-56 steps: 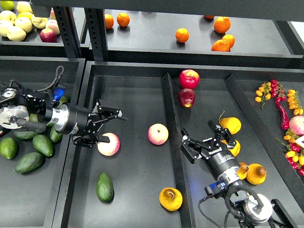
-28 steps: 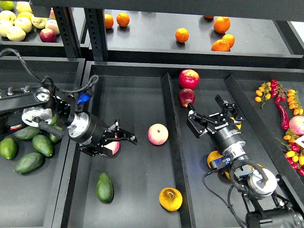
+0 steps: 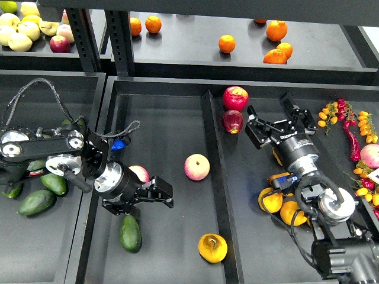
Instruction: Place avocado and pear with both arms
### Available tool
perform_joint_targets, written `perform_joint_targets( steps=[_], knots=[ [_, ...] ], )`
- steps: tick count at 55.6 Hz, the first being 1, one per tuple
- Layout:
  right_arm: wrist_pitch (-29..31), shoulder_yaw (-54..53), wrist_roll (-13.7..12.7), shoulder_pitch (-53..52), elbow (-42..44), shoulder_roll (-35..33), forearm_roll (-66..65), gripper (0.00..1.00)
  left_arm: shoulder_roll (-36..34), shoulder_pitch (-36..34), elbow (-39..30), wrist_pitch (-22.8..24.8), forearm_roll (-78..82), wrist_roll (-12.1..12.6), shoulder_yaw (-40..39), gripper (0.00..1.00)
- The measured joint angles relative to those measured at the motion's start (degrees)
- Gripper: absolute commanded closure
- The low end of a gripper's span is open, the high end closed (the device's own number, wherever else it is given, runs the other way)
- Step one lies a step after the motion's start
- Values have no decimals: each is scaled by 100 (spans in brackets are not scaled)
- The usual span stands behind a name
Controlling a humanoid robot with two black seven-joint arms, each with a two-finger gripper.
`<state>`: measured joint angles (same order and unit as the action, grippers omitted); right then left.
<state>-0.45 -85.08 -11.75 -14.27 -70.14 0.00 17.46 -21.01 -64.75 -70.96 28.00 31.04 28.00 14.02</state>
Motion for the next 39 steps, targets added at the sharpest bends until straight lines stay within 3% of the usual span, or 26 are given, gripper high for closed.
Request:
perform_joint_targets(
  steps=[39],
  knots=[
    [63, 19, -3, 18, -1, 0, 25, 0, 1019, 70, 1465, 0, 87, 0, 100, 1]
  ],
)
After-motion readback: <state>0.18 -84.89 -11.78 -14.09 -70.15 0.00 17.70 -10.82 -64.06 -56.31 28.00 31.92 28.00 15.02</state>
